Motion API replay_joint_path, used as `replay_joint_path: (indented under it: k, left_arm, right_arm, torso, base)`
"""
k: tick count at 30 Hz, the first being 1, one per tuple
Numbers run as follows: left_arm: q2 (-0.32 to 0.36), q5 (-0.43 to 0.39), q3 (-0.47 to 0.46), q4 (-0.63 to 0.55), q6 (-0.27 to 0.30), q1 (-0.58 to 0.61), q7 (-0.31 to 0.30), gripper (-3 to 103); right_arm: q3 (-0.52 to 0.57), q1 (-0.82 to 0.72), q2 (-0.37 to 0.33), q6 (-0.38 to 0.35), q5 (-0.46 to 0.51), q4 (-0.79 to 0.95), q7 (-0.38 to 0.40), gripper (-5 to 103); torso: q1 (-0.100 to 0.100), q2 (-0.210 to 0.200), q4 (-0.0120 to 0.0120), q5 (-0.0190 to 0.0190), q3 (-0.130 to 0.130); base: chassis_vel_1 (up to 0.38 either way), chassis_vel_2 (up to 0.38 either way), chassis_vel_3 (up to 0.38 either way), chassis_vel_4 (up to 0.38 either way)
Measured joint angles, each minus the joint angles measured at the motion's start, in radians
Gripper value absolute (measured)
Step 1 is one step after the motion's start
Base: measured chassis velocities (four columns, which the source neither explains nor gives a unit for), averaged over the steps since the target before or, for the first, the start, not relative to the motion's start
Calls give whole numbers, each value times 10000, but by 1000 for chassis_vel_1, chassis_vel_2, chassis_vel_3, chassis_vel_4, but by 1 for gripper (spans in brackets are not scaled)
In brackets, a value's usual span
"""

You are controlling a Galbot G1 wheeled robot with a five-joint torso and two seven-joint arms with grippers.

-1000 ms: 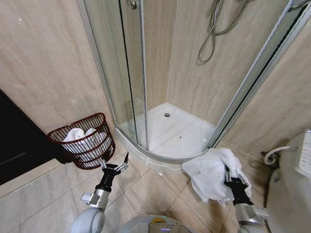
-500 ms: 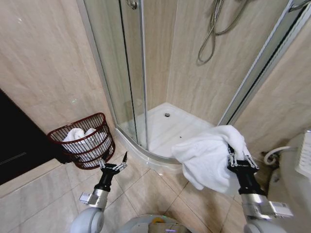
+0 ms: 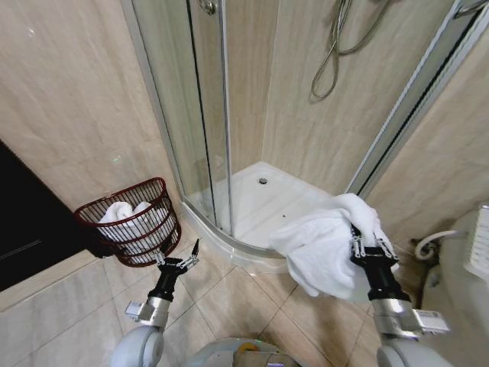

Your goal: Discard the used towel into the hamper.

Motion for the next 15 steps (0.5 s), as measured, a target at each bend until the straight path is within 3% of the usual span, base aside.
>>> replay_joint_path:
  k: [15]
  left_arm:
    - [87,-65,-57,118,-127,-22,-33,100]
  right_arm:
    - [-522,10,104,166,-655,50,-1,18]
  torso:
    - [0,0,2,0,0]
  base:
    - [49,51,35,38]
